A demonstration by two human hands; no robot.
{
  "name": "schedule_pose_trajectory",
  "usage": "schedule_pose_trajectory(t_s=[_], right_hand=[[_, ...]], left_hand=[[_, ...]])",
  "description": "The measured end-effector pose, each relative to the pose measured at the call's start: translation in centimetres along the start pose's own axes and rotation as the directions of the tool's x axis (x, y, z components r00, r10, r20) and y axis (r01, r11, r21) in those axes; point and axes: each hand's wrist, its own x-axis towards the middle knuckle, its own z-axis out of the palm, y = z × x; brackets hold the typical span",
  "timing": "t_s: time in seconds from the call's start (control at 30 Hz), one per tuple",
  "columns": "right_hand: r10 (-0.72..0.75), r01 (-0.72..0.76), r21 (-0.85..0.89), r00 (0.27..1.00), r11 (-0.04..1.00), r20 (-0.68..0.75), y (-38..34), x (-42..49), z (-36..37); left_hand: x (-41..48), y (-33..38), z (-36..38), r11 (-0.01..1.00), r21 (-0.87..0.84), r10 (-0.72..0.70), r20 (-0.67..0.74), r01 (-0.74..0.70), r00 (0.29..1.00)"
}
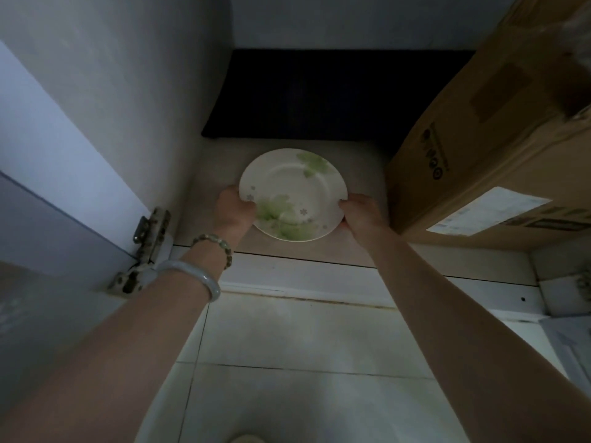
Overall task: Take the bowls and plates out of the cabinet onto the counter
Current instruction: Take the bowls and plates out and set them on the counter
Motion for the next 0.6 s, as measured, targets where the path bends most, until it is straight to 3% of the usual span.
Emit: schedule_pose_trajectory(t_s=[0.1,0.2,0.3,0.4,0.6], right_hand=[[0.038,-0.038,-0.024,0.999,0.999,0.024,-0.5,-0.3,-0.2],[0.088,-0.087,0.058,0.996,0.994,-0.012,-0.6,-1.1,-0.5],[0.131,-0.128,0.113,0.991,0.985,-0.019,-0.8,-3.0,-1.4],[0.136,-0.133,0.172,0.991,0.976,-0.005,-1.2,-5.3,-3.0],[0.101,-0.107,0.181,0.994,0.978,0.037,-3.1,-11.1,-6.4]], left_hand=[[-0.5,-0.2,-0.3,0.998,0.056,0.006,-0.07,-0.002,0.998],[-2.1,-0.5,-0.8,0.999,0.036,0.011,-0.098,-0.007,0.995],[-4.4,-0.7,-1.3,0.988,-0.145,-0.064,-0.065,0.054,0.996],[-7.3,-0.4,-2.0,0.907,-0.394,-0.147,0.029,0.146,0.989],[-12.7,2.2,-5.4,0.834,-0.528,-0.104,0.133,0.159,0.986]])
